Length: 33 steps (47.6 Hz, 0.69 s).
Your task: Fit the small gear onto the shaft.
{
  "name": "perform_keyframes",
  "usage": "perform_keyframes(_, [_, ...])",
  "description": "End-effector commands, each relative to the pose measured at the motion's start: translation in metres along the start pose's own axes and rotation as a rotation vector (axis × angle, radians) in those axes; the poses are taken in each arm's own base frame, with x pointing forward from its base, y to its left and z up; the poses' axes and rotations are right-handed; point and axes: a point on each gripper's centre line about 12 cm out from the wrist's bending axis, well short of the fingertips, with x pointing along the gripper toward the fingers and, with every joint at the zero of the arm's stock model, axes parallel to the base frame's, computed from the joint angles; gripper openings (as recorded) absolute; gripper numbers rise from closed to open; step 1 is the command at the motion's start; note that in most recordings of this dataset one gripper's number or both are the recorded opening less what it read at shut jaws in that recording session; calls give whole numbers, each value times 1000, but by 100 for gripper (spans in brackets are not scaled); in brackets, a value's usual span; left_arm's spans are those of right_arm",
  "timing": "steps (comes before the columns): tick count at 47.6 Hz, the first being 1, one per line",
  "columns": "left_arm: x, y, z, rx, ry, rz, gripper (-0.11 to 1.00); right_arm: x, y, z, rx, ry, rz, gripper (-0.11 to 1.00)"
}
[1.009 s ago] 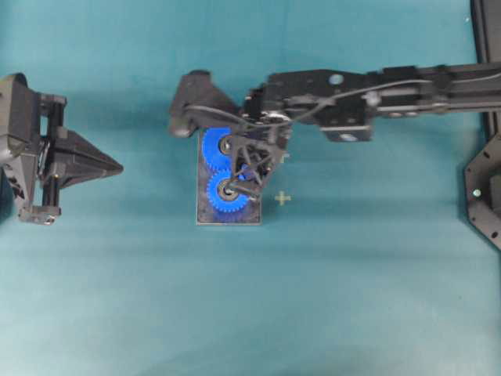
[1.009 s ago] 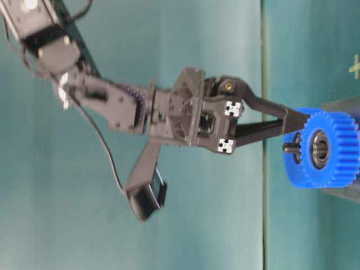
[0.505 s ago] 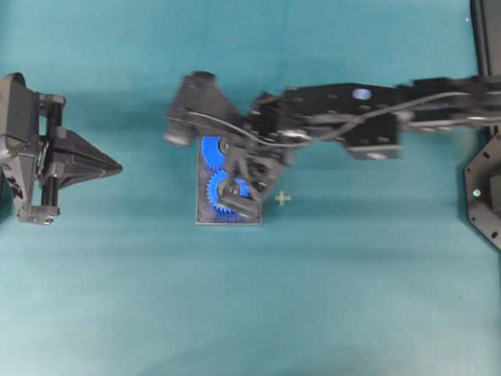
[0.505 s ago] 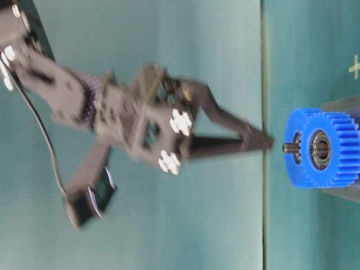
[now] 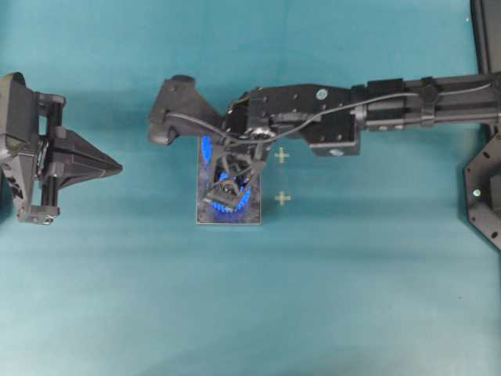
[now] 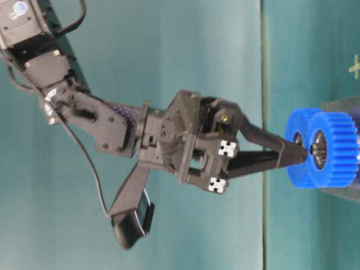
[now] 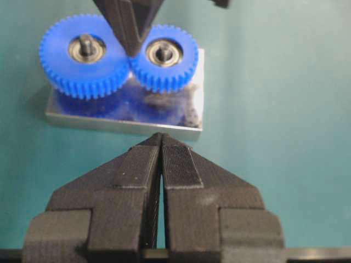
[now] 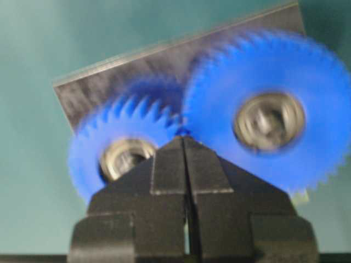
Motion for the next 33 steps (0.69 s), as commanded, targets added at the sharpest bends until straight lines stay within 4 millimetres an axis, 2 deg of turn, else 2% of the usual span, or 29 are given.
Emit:
perform_keyframes(1, [-1,-2,13,3,-35,-8,0,-12,5,-11,21,2,5,-2])
perform_keyframes(9, [-2,-5,15,7,-38,-16,0,-27,33,-37,56,13,24,-2])
perform_keyframes(12, [-1,-5,14,7,-35,-16,0,-37,43,-42,59,-4,38,-2])
perform_keyframes(15, [-1,-5,13,7,-31,-15,0,-44,46,-41,60,-27,46,-2])
perform_keyframes(20, [-1,-4,12,7,-28,-15,0,-53,37,-25,66,-92,38,-2])
perform_keyframes(25, [-1,-4,14,8,-34,-14,0,-52,27,-6,66,-133,22,-2])
perform_keyframes(33, [-1,-5,15,9,-35,-16,0,-32,21,21,30,-141,7,-2])
